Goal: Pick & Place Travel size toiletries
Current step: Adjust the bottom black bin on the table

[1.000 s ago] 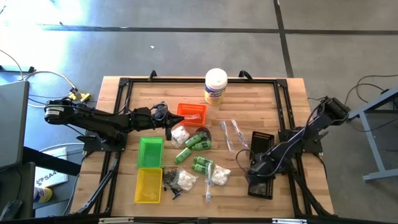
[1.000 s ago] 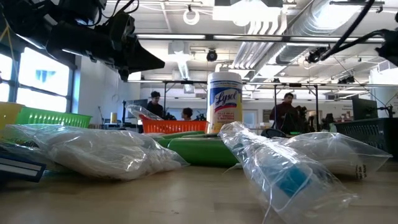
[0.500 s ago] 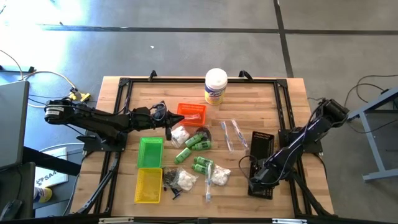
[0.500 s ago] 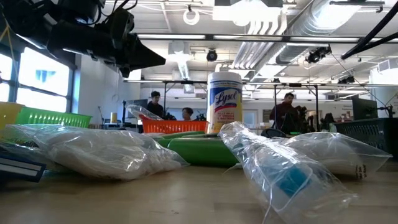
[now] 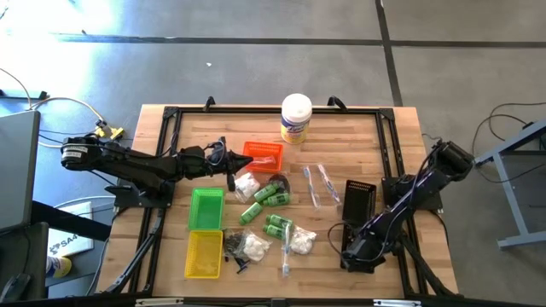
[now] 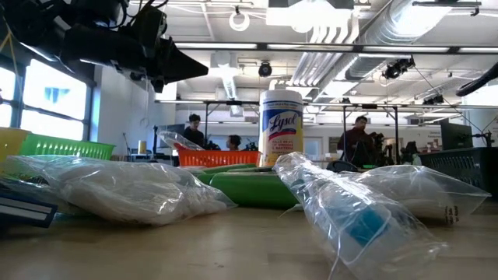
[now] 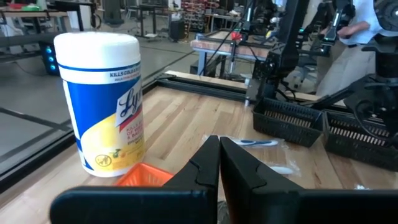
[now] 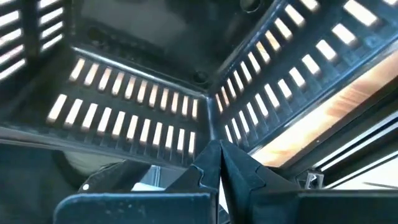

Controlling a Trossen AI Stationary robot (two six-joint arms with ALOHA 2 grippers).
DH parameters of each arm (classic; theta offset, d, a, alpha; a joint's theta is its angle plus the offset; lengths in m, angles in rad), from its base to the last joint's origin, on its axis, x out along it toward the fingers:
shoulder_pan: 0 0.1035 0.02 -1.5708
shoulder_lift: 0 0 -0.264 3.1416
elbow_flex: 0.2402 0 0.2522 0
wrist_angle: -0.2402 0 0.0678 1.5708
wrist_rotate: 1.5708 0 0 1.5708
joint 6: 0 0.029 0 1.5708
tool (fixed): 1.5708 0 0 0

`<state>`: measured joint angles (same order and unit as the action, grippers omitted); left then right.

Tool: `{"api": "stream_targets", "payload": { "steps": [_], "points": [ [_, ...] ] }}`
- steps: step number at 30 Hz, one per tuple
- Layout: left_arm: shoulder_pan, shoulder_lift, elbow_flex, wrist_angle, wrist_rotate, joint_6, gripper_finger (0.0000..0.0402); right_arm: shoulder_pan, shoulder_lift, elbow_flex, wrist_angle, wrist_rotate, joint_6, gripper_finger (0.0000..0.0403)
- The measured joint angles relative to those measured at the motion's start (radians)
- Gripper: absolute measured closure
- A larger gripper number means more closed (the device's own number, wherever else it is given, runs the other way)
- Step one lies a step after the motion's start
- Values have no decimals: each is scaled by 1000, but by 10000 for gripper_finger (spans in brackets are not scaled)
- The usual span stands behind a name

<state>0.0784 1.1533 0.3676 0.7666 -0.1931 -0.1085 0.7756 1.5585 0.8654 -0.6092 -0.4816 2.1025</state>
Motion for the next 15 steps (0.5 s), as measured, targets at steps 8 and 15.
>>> {"api": "stream_targets", "payload": {
  "steps": [8, 15],
  "points": [
    [0, 0, 0, 2, -1, 0, 394, 6, 0, 0, -36, 2, 2, 401],
    [0, 0, 0, 1, -2, 0, 394, 6, 0, 0, -92, -26, 2, 401]
  ]
}}
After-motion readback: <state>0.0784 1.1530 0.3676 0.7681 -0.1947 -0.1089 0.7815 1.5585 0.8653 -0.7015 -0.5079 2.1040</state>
